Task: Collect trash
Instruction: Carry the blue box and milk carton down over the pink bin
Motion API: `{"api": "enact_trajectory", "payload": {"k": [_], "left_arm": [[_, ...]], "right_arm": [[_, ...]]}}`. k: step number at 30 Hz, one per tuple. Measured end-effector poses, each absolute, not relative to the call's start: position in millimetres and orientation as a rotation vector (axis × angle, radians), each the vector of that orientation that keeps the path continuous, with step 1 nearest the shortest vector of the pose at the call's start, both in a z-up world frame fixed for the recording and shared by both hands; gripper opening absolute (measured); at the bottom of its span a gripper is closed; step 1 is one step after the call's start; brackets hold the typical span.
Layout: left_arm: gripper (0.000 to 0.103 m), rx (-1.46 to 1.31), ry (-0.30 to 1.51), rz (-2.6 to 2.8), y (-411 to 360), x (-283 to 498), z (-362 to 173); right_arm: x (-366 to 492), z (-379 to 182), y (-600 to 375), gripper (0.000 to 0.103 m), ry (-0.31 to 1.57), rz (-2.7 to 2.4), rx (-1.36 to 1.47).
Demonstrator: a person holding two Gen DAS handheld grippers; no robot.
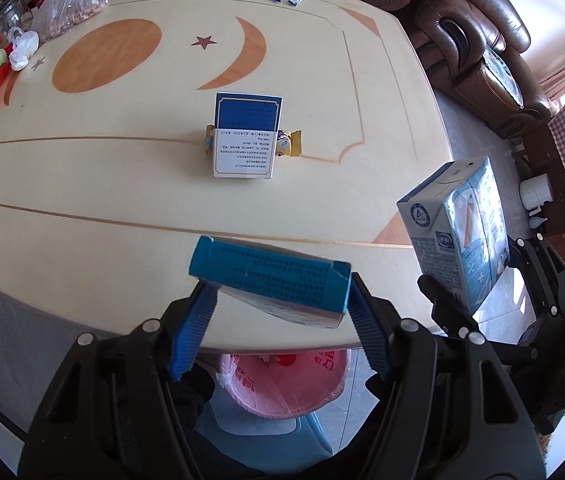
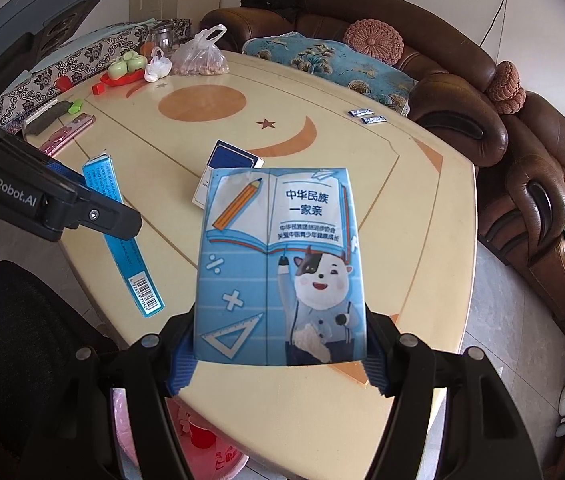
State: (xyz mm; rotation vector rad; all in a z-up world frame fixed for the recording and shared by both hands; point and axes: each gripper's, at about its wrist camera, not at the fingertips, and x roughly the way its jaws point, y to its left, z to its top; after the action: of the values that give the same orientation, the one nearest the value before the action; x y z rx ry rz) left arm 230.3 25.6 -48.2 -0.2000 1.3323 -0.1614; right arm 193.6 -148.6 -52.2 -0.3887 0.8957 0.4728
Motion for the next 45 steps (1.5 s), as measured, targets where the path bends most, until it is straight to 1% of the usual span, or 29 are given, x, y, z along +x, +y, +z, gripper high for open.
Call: {"api": "enact_trajectory", "payload": {"k": [10, 18, 27, 45], "left_arm": [[0.065, -0.133, 1.290, -0.209, 15, 185, -33], [0.065, -0.101, 1.299, -0.263, 2, 152, -42], [0.065, -0.065, 1.314, -0.290, -3, 125, -71], [0.065, 0.027, 1.401, -0.304, -17, 86, -158]], "right_arm": [[144, -32, -158, 0.065, 0.873, 0.446, -0.374], [101, -33, -162, 0.065, 0.880, 0.439, -0.362], [69, -68, -169, 0.065, 0.945, 0.420, -0.337], [34, -151, -176, 0.065, 1.095, 0.399, -0.269]]}}
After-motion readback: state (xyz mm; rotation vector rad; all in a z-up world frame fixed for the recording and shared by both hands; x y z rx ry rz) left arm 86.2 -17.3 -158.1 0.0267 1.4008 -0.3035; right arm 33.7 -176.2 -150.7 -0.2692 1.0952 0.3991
